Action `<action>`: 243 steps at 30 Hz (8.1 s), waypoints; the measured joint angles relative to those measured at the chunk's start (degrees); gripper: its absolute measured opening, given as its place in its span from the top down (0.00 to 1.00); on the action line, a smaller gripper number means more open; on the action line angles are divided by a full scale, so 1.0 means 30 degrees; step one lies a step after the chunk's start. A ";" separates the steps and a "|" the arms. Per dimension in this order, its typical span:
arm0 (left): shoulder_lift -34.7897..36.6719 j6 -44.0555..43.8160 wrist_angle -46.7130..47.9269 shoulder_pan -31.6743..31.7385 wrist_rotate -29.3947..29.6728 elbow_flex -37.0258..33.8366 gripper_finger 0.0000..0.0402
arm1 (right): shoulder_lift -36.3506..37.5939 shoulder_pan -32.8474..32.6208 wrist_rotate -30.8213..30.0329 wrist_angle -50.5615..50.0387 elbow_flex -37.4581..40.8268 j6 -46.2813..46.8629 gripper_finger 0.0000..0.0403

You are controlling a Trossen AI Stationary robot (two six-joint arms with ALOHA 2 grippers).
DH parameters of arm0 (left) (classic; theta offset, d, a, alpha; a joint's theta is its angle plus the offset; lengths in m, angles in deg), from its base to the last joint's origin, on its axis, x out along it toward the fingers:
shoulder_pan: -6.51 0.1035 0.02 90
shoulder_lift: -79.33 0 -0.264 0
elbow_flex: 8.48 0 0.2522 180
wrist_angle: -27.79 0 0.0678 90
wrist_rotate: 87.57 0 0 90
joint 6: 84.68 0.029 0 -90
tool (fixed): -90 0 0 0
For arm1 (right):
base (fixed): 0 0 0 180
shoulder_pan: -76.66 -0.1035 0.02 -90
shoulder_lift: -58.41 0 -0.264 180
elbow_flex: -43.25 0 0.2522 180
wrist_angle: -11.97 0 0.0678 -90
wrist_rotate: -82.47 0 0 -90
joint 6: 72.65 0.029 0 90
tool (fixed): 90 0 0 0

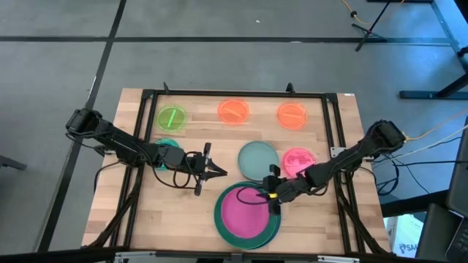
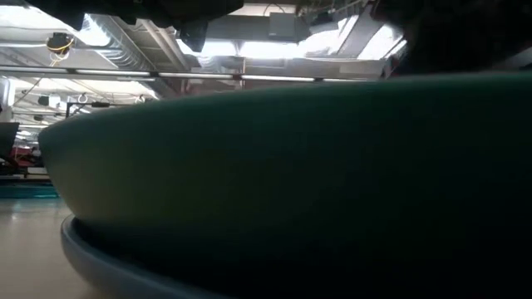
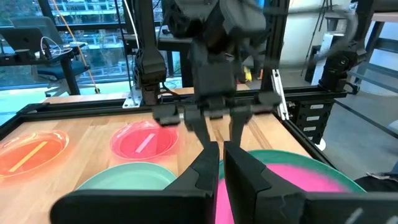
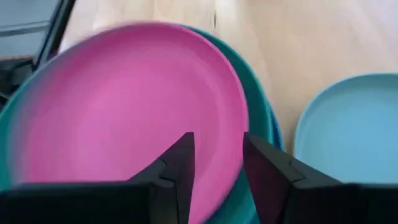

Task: Stack plastic plates
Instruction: Stack the gray plate on top of the pink plate, then stack the light pink plate on top of the gray plate

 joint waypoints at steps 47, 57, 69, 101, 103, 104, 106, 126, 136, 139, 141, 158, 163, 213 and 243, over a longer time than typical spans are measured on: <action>0.0000 0.0054 0.0036 0.0004 0.0000 0.0000 0.95 | -0.2793 0.2859 -0.0804 -0.7945 -0.0212 -0.6231 0.75; 0.0000 0.0054 0.0036 0.0000 0.0000 0.0000 0.95 | -0.2815 0.2859 -0.0565 -0.7909 -0.0205 -0.6696 0.99; 0.0000 0.0054 0.0029 0.0000 0.0000 0.0000 0.95 | -0.2735 0.2867 -0.0851 -0.8171 -0.0309 -0.6930 0.99; -0.0007 0.0060 0.0066 0.0007 0.0007 0.0000 0.95 | -0.2698 -0.2352 -0.0888 -0.6805 -0.6091 -0.8919 0.99; -0.0007 0.0068 0.0066 0.0003 0.0012 0.0000 0.95 | -0.2774 -0.2437 0.0047 -0.6181 -0.6091 -0.8932 0.99; -0.0007 0.0078 0.0061 0.0001 0.0084 0.0000 0.95 | -0.2783 -0.2503 0.0558 -0.5985 -0.6091 -0.8931 0.99; -0.0007 0.0105 0.0062 0.0003 0.0322 0.0000 0.95 | -0.2825 -0.2539 0.1427 -0.5755 -0.6081 -0.8925 0.99; -0.0007 0.0536 0.0066 0.0007 0.0357 0.0000 0.95 | -0.4862 -0.3559 0.4691 -0.1579 -0.6128 -0.8878 0.99; -0.0007 0.0520 0.0058 0.0007 0.0357 0.0000 0.95 | -0.4862 -0.3475 0.4654 -0.1848 -0.6121 -0.7851 0.99; -0.0007 0.0518 0.0058 0.0007 0.0357 0.0000 0.95 | -0.4862 -0.3363 0.4686 -0.2186 -0.6121 -0.7569 0.99; -0.0007 0.0513 0.0034 0.0007 0.0357 0.0000 0.95 | -0.4862 -0.3363 0.4661 -0.2299 -0.6099 -0.7293 0.99; -0.0007 -0.0599 -0.0029 0.0007 0.0353 0.0000 0.95 | -0.4862 -0.3363 0.3663 -0.1979 -0.6099 -0.7375 0.99; -0.0007 -0.0606 -0.0022 0.0007 0.0352 0.0000 0.95 | -0.4862 -0.3363 0.3631 -0.1979 -0.6099 -0.7382 0.97; -0.0007 -0.0607 0.0036 0.0007 0.0204 0.0000 0.95 | 0.1068 -0.3486 0.0832 -1.5603 0.0384 0.7597 0.67; -0.0051 -0.0595 0.0000 0.0000 0.0350 0.0000 0.95 | 0.1054 -0.1505 0.0580 -1.3600 0.2890 0.6483 0.96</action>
